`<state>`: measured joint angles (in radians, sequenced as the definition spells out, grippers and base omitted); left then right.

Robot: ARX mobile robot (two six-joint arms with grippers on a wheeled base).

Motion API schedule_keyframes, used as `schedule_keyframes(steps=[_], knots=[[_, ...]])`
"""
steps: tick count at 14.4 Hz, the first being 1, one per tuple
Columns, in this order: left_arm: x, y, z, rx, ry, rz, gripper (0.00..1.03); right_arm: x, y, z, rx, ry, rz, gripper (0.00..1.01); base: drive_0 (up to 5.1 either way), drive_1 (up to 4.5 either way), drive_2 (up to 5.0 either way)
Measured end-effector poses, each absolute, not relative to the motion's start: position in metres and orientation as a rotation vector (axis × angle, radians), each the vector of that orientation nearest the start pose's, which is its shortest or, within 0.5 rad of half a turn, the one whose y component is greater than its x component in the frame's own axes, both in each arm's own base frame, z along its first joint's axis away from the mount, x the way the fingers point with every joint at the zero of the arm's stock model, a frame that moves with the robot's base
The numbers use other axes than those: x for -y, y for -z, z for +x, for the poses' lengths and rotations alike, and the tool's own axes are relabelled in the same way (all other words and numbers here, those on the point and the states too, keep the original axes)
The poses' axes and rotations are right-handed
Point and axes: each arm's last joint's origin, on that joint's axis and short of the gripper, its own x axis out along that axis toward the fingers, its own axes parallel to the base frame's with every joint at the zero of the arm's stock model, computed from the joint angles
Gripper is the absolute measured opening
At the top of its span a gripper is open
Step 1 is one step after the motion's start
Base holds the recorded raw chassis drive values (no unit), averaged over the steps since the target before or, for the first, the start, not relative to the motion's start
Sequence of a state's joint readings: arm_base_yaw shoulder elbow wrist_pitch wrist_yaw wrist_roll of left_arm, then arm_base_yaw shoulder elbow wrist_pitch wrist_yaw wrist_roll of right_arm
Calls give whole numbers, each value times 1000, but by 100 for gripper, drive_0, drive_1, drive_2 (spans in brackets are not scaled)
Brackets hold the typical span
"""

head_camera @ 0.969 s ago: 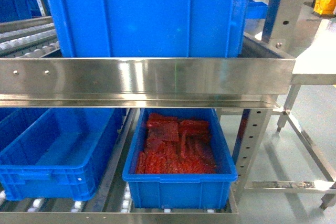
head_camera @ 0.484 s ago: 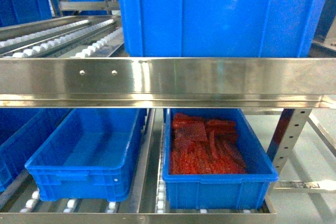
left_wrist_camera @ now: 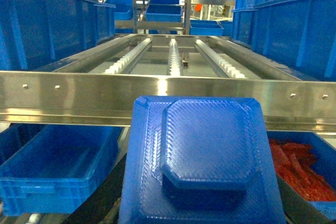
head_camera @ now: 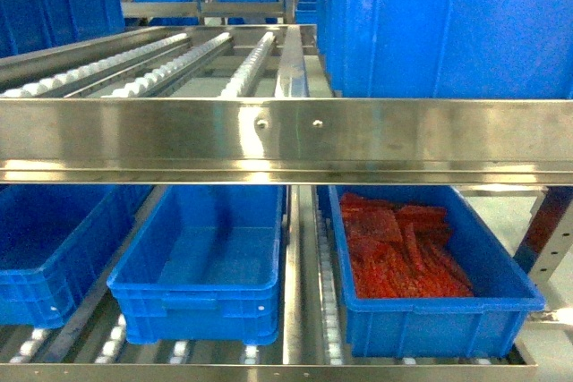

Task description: Sort blue parts and orange caps into right shelf containers

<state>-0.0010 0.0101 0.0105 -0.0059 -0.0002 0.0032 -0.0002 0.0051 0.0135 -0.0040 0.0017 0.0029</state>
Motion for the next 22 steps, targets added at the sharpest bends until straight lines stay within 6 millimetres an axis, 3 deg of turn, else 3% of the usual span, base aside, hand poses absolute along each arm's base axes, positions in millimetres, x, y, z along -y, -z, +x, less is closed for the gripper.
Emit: schedule_keyframes(steps=[22], knots=[[0,-166,98,-7,0,3,43,0,-167,97,4,0,3,45,-499,247,247]])
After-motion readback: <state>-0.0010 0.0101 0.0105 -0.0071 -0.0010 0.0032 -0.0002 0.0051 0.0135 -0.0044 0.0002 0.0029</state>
